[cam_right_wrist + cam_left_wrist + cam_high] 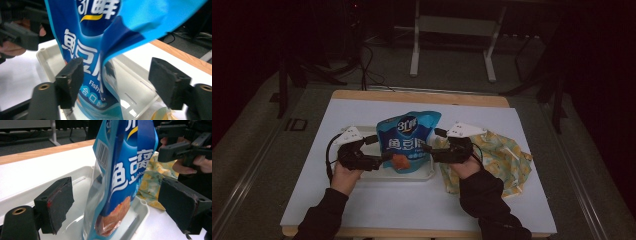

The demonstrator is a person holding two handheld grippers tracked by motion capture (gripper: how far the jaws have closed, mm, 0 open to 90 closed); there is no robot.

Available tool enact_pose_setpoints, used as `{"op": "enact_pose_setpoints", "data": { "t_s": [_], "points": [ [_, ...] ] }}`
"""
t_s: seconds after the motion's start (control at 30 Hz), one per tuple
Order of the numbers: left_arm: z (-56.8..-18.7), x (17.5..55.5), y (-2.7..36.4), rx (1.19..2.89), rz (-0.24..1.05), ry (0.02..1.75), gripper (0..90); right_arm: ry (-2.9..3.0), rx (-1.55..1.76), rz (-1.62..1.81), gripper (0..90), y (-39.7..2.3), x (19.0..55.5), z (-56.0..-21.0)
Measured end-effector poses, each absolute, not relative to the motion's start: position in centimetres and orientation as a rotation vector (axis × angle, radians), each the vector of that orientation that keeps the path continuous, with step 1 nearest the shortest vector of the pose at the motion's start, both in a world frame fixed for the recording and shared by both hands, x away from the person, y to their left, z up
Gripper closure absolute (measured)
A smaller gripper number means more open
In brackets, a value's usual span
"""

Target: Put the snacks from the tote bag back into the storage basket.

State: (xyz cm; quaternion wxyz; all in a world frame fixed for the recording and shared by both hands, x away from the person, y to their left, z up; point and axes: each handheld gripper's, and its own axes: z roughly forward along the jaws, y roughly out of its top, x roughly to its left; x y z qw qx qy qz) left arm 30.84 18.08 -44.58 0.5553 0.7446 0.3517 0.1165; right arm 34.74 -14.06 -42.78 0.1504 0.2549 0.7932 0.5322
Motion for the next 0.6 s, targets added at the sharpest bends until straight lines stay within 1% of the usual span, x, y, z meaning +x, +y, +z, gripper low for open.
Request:
{"op": "enact_pose_setpoints", "data": {
  "t_s": [0.03,0.07,0.17,0.23,0.33,0.53,0.6],
  "points": [
    [-44.6,30.8,18.1,1.759,0.275,0.831,13.3,2.278,0.732,1.529,23.6,-14.1,34.7,-42.8],
    [-44.6,30.6,18.2,1.753,0.278,0.839,13.3,2.287,0.731,1.532,18.3,-14.3,34.8,-42.8],
    [-44.7,29.9,18.4,1.745,0.289,0.846,13.1,2.28,0.737,1.534,14.6,-14.8,34.6,-42.8],
    [-44.9,29.4,18.4,1.743,0.287,0.852,12.4,2.28,0.741,1.524,14.6,-15.1,34.5,-42.9],
    [-45.3,28.8,18.2,1.748,0.306,0.886,8.3,2.309,0.752,1.526,14.9,-15.7,34.5,-43.0],
    [-45.7,27.6,18.0,1.745,0.294,0.893,7.6,2.307,0.733,1.496,15.0,-17.0,33.9,-43.4],
    [-45.9,27.1,17.9,1.736,0.265,0.886,7.6,2.308,0.728,1.491,14.9,-17.4,33.7,-43.4]
  ]
}}
